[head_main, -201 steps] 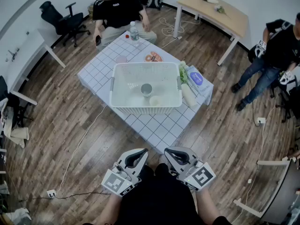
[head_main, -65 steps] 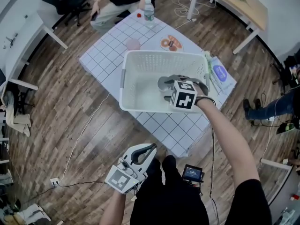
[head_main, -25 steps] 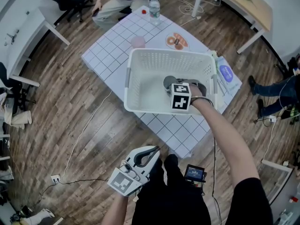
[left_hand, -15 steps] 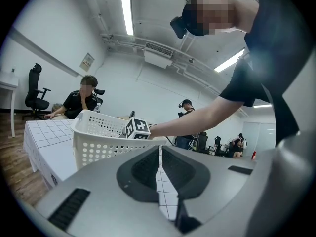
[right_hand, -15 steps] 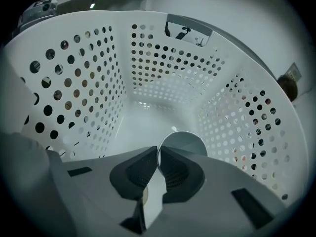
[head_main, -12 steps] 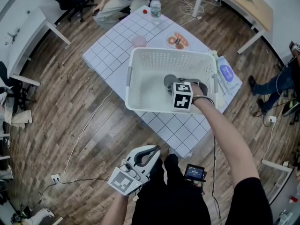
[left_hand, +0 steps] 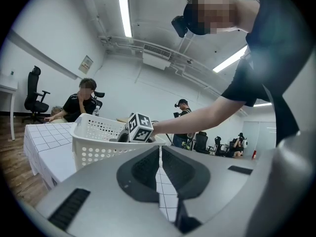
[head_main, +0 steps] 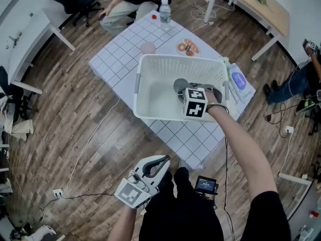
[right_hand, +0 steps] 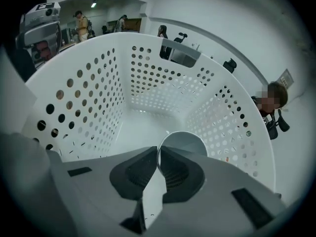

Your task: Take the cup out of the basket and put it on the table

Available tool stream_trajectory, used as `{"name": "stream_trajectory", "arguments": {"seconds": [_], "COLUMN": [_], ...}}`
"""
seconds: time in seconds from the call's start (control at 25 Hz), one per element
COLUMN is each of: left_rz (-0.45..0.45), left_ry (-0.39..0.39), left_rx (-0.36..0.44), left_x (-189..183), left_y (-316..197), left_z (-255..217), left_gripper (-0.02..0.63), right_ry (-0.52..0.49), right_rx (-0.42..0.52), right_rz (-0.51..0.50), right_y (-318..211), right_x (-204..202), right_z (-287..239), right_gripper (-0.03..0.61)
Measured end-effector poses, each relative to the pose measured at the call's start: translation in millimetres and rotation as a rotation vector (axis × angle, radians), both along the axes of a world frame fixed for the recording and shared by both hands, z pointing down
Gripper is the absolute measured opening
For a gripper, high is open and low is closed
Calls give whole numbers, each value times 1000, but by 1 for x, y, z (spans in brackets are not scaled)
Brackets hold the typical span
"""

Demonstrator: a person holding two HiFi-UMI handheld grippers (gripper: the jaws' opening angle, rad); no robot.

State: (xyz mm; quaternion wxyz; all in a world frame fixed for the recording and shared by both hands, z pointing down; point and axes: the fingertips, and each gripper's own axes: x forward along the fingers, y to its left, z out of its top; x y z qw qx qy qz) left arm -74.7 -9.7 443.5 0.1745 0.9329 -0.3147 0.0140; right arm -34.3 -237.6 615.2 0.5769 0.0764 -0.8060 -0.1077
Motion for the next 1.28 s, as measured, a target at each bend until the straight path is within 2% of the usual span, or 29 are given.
{"name": "stream_trajectory", "arguments": {"seconds": [0.56,1.28], "left_rz": [22,33], "left_ry": [-8,-29], "left_rx": [54,110], "left_x": [12,22], "left_y": [9,30], "left_z": [-19,-36], "left_gripper": [9,9], "right_ry": [-81,-214], "right_rx": [114,215], "right_rz": [-36,-64], "right_y": [23,115], "right_x": [0,16], "right_z": [-93,-170], "right_gripper": [38,38]}}
